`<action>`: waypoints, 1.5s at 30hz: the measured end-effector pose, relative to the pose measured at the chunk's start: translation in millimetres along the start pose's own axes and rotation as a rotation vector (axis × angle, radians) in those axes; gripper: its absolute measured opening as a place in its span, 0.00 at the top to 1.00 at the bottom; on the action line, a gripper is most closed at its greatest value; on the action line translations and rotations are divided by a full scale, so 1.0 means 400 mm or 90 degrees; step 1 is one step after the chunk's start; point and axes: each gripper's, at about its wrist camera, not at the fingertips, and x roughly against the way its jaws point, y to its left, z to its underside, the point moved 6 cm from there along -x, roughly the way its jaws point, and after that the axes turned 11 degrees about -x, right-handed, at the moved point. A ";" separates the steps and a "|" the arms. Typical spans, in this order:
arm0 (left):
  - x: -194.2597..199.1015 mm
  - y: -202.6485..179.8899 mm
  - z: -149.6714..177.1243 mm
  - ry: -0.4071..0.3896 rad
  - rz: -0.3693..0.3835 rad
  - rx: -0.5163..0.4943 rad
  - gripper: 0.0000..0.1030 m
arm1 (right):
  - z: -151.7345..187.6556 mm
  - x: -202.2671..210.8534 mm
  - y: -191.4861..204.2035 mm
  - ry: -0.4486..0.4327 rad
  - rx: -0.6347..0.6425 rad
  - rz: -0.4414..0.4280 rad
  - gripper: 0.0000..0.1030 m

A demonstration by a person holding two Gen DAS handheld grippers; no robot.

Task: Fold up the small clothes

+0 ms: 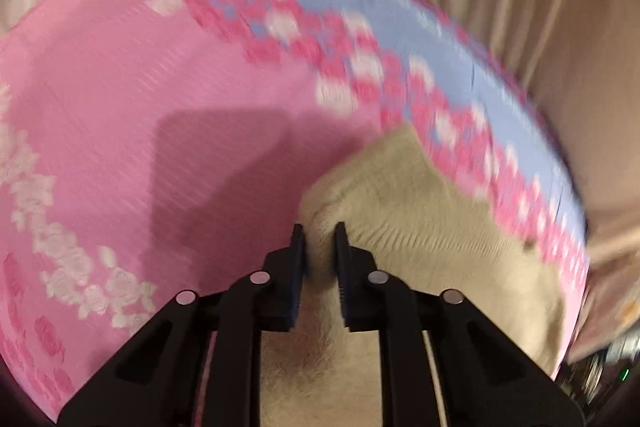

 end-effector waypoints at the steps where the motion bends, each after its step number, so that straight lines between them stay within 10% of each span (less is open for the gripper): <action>1: 0.009 -0.008 0.000 -0.013 -0.020 -0.017 0.81 | 0.009 -0.016 -0.015 0.013 0.008 0.034 0.51; 7: 0.158 -0.054 0.055 -0.060 -0.035 -0.065 0.45 | 0.095 0.012 -0.032 0.022 0.048 0.033 0.57; 10: 0.150 -0.079 0.151 -0.012 -0.047 -0.116 0.45 | 0.156 -0.086 -0.074 0.090 0.068 0.078 0.61; 15: 0.140 -0.115 0.268 0.035 -0.072 -0.128 0.45 | 0.129 0.003 -0.031 0.033 0.054 0.030 0.60; 29: 0.150 -0.170 0.333 0.054 -0.098 -0.164 0.36 | 0.176 0.003 -0.061 0.016 0.012 0.040 0.50; 33: 0.171 -0.108 0.338 0.035 -0.032 -0.084 0.14 | 0.187 -0.020 -0.114 0.038 -0.060 -0.001 0.42; 39: 0.154 0.060 0.318 0.016 0.069 0.118 0.13 | 0.160 -0.064 -0.129 0.045 -0.128 -0.071 0.33; 45: 0.070 0.076 0.288 0.043 0.142 0.152 0.12 | 0.115 -0.140 -0.098 0.097 -0.164 -0.130 0.27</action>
